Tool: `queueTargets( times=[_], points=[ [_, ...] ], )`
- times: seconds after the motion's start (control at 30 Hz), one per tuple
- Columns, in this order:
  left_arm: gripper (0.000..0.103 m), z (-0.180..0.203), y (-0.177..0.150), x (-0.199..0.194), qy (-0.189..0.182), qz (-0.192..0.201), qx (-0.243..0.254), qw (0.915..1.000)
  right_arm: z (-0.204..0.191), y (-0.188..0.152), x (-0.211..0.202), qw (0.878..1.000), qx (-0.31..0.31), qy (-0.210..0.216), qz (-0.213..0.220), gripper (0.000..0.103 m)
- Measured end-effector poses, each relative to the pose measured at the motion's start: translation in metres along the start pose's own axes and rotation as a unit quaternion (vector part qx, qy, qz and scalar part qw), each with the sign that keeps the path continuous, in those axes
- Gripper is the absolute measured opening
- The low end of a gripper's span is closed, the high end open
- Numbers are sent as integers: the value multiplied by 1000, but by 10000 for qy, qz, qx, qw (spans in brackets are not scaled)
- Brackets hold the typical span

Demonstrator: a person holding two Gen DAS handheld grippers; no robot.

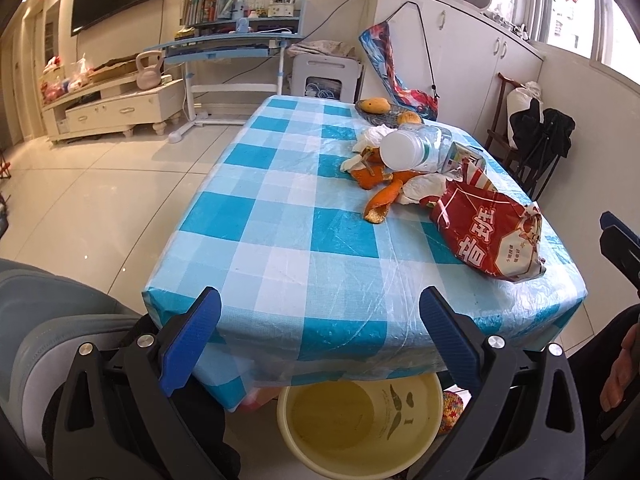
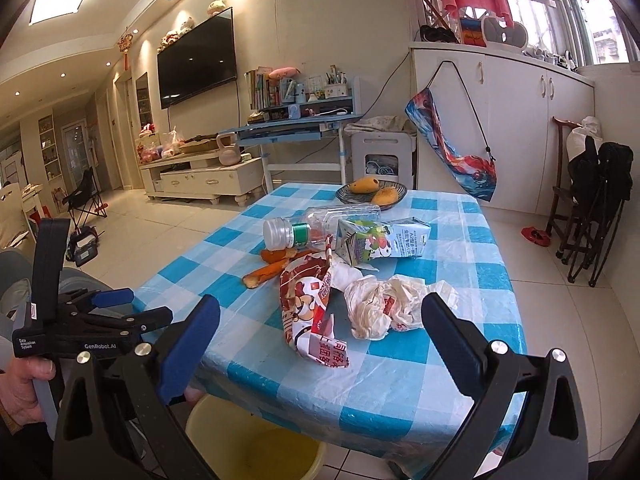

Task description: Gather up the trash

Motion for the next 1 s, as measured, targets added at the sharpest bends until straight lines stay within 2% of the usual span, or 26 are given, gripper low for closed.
queueTargets(
  times=[0.73, 0.9, 1.0],
  points=[
    [96, 2, 1, 2, 17, 49, 31, 10000, 8, -3, 2, 9999, 107, -61, -64, 97],
    [96, 10, 8, -4, -257, 192, -42, 9995, 11, -3, 2, 9998, 128, -131, -104, 97],
    [96, 27, 13, -7, -620, 176, -90, 9979, 23, -4, 0, 9992, 221, -311, -155, 97]
  ],
)
Point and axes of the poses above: each gripper's, at about its wrist camera, not at the fingertips, and x roughly the way its jaws point, z to its right, y to its top, the point moved 10 cm from there along x, roughly the way its jaws point
